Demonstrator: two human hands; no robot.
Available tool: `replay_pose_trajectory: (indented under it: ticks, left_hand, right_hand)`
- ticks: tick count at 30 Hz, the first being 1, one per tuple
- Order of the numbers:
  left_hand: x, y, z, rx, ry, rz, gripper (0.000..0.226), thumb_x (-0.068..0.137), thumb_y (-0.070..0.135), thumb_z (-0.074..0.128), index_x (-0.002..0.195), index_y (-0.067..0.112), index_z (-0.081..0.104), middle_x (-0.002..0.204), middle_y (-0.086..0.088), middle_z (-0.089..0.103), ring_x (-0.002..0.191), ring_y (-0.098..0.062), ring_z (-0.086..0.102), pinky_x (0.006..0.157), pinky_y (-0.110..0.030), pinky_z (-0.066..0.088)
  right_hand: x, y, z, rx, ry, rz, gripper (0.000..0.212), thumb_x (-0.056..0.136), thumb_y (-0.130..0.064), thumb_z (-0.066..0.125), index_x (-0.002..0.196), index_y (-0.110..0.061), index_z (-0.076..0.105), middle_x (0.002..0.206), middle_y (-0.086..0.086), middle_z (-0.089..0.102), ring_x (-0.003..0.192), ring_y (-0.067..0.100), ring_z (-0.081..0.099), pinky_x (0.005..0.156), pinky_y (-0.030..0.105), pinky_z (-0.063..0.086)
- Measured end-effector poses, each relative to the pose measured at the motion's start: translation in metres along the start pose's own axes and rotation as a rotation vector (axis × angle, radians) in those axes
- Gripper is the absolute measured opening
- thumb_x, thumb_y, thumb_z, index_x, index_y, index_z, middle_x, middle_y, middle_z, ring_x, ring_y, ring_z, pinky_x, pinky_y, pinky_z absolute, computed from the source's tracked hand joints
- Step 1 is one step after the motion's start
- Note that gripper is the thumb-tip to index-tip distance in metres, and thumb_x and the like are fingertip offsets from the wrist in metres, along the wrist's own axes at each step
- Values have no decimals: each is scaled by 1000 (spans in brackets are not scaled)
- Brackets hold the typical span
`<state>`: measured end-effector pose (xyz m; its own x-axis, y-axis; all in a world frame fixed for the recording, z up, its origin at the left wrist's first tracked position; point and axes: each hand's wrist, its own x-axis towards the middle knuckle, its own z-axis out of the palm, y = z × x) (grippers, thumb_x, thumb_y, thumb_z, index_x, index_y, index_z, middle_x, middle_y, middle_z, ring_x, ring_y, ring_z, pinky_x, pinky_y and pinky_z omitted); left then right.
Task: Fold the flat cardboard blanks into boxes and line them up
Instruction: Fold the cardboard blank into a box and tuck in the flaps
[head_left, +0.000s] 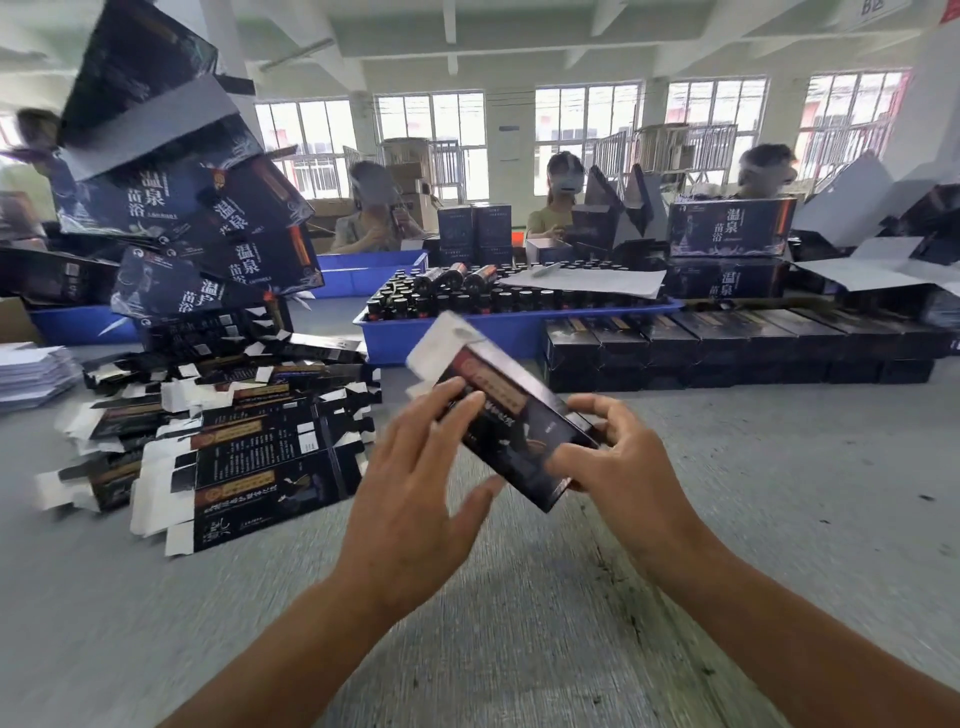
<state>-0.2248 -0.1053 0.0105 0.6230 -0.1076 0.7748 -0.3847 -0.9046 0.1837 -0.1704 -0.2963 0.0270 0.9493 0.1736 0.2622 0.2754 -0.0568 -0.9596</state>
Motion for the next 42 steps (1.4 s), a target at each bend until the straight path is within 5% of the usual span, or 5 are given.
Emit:
replay_pose_trajectory:
  ticks: [7, 11, 19, 28, 42]
  left_hand:
    - [15, -4, -13, -754, 88, -720, 70, 74, 54, 70, 137, 38, 44, 125, 17, 58, 102, 9, 62, 74, -12, 54]
    - [14, -7, -14, -857, 51, -788, 68, 76, 49, 73, 137, 39, 44, 120, 7, 70, 107, -10, 68, 91, -32, 53]
    - [13, -4, -16, -989, -124, -714, 48, 73, 30, 79, 119, 27, 66, 113, 10, 75, 103, -8, 71, 91, -31, 51]
    - [10, -6, -10, -991, -192, -660, 64, 60, 29, 88, 119, 25, 61, 111, 7, 74, 102, -12, 71, 77, -19, 57]
    - [11, -3, -23, -812, -80, -371, 37, 88, 32, 65, 124, 42, 65, 121, 14, 66, 111, -13, 66, 84, -20, 55]
  right_hand:
    - [3, 12, 3, 47, -205, 218, 55, 58, -11, 84, 109, -15, 64, 94, 0, 78, 91, 22, 74, 83, 37, 60]
    - [3, 11, 0, 58, -223, 178, 46, 66, -5, 84, 107, -15, 64, 93, -3, 78, 88, 14, 75, 74, 25, 60]
    - [-3, 4, 1, -32, -250, 23, 45, 82, -38, 79, 123, -36, 60, 117, -19, 70, 108, -7, 64, 78, 11, 53]
    - [2, -5, -6, 159, -219, -101, 45, 87, -10, 74, 128, -23, 59, 114, -16, 73, 105, 3, 69, 78, 14, 55]
    - [-4, -6, -3, -122, -211, -312, 49, 98, -22, 62, 128, -61, 53, 123, -35, 60, 115, -10, 59, 82, 9, 52]
